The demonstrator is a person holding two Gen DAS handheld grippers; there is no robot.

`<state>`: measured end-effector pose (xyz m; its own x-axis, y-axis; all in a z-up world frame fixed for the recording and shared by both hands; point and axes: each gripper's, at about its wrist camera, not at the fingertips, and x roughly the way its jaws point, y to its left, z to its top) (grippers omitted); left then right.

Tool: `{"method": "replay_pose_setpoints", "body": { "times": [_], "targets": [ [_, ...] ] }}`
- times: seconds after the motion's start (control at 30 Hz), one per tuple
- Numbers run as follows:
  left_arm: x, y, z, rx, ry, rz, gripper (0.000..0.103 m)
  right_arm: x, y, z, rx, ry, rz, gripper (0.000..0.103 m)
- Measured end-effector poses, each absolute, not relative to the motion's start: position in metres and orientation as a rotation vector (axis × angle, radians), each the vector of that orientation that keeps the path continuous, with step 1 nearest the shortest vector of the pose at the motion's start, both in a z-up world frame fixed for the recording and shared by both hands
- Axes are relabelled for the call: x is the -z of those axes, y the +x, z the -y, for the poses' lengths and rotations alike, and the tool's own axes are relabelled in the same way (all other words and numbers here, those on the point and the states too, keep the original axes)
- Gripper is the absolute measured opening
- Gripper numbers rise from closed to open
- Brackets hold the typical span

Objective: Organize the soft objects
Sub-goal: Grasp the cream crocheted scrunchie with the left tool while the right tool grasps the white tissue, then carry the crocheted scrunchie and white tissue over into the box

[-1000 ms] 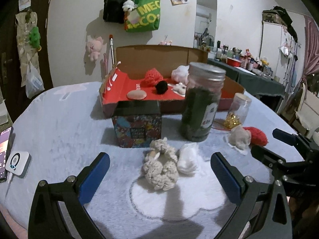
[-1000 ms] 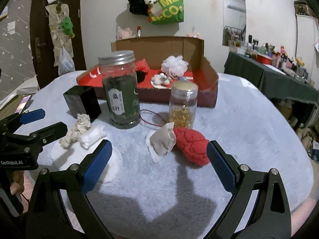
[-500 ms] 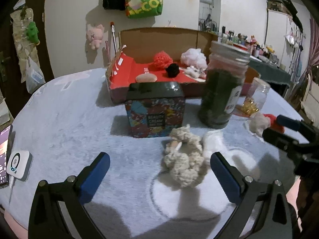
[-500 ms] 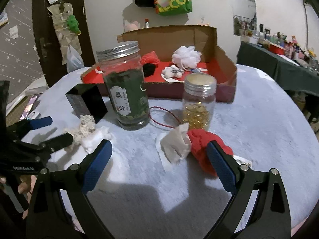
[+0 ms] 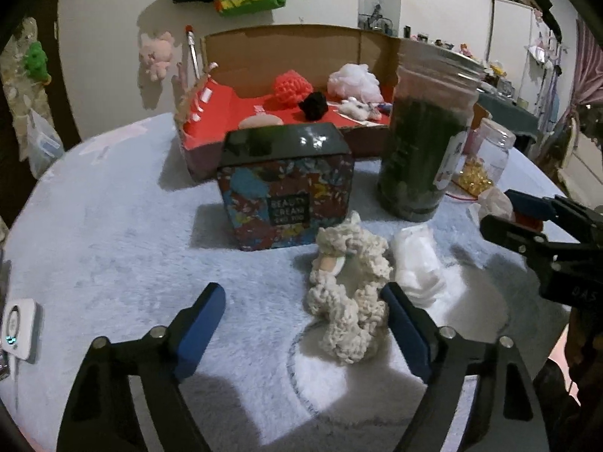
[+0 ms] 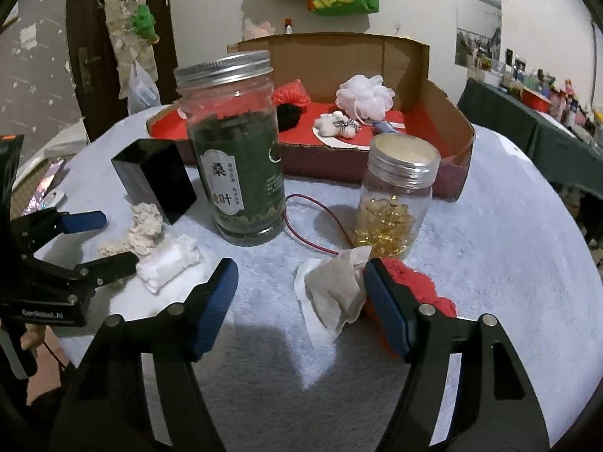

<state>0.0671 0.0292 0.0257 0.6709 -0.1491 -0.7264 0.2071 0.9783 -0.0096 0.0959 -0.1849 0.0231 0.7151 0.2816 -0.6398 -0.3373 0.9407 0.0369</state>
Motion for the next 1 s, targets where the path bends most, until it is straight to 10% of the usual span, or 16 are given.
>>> {"method": "replay_pose_setpoints", "body": {
  "times": [0.13,0.3,1.0],
  "targets": [
    [-0.024,0.070,-0.027,0.228,0.071,-0.811,0.072,-0.018,0.095,0.187,-0.353,-0.093,-0.709,0.054],
    [-0.026,0.069,-0.019,0.319,0.069,-0.807,0.029,-0.016,0.095,0.197,-0.356,-0.071,-0.716,0.017],
    [-0.063,0.070,0.023,0.486,0.020,-0.774,0.027,-0.052,0.075,0.201,-0.539,0.061,-0.671,0.005]
  ]
}}
